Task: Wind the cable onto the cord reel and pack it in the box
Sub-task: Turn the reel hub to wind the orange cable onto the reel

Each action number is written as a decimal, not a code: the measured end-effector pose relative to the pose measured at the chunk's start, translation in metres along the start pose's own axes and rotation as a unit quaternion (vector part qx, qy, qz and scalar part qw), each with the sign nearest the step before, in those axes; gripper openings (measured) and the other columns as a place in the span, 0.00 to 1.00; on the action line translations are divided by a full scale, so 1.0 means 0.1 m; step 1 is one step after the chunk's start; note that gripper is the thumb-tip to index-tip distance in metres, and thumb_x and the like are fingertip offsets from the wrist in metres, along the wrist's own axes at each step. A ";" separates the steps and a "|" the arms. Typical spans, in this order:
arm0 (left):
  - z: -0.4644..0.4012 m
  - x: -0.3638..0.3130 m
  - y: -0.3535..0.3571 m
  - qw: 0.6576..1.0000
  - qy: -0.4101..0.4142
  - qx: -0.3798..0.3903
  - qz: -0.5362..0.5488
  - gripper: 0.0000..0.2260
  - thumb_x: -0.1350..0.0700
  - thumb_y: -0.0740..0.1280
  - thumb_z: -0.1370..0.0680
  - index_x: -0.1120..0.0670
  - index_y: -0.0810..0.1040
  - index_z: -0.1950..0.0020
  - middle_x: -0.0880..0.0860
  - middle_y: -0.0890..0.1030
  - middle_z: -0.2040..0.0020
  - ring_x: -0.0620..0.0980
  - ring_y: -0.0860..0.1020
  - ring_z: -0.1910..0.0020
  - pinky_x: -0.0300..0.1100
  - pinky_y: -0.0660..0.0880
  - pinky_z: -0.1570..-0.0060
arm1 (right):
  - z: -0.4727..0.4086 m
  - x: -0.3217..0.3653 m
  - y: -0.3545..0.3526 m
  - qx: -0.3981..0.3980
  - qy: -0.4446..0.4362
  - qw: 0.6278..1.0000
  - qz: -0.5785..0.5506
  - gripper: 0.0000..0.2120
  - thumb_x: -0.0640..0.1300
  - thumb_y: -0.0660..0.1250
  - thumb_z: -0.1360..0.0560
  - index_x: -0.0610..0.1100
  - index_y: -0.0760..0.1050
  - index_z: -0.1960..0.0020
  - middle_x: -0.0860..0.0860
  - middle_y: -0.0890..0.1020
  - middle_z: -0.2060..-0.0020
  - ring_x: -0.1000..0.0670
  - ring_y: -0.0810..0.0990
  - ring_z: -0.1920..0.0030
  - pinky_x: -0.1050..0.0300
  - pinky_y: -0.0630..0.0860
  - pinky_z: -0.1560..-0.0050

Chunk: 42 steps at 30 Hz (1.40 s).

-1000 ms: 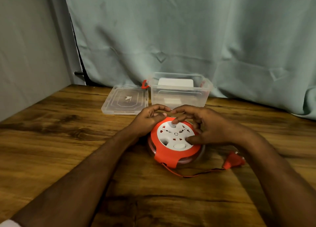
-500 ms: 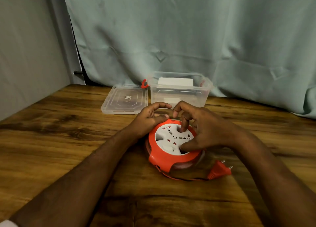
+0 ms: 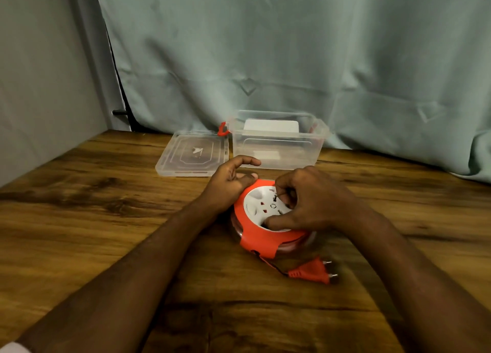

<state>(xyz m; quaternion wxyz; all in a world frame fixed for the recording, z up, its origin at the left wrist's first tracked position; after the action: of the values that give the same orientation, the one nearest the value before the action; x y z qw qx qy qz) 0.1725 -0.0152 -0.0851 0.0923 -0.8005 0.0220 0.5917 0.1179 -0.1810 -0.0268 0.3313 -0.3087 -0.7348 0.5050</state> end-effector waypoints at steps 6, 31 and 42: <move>0.00 -0.01 0.00 1.000 0.003 -0.016 -0.022 0.11 0.62 0.65 0.19 0.54 0.77 0.38 0.62 0.84 0.58 0.60 0.83 0.62 0.51 0.81 0.60 | -0.03 0.04 0.05 -0.027 0.061 0.998 0.012 0.27 0.70 0.74 0.38 0.49 0.69 0.74 0.55 0.71 0.74 0.55 0.70 0.68 0.57 0.63 0.66; -0.02 -0.01 -0.01 1.000 0.009 0.001 -0.017 0.07 0.64 0.67 0.20 0.56 0.81 0.44 0.61 0.85 0.55 0.56 0.83 0.61 0.46 0.81 0.60 | 0.00 -0.17 -0.06 0.062 0.042 0.988 -0.137 0.33 0.52 0.87 0.43 0.57 0.67 0.50 0.57 0.87 0.57 0.65 0.79 0.67 0.65 0.72 0.70; 0.01 -0.03 -0.02 0.999 0.022 -0.019 -0.034 0.06 0.64 0.67 0.20 0.58 0.81 0.46 0.54 0.85 0.58 0.52 0.84 0.64 0.45 0.81 0.62 | -0.01 -0.03 0.03 0.019 0.039 0.998 -0.055 0.24 0.65 0.81 0.45 0.53 0.74 0.61 0.57 0.80 0.69 0.58 0.77 0.67 0.59 0.71 0.70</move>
<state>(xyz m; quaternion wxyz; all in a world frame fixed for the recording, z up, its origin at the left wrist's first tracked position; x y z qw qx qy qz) 0.1705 -0.0134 -0.0821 0.0968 -0.8153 -0.0145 0.5706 0.1204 -0.1821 -0.0295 0.3926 -0.2810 -0.7272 0.4879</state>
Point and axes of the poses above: each hand's wrist, its own z-axis away from the middle knuckle, its own y-axis out of the palm, x = y × z, the point moved 5 cm from there along -z, towards the middle knuckle
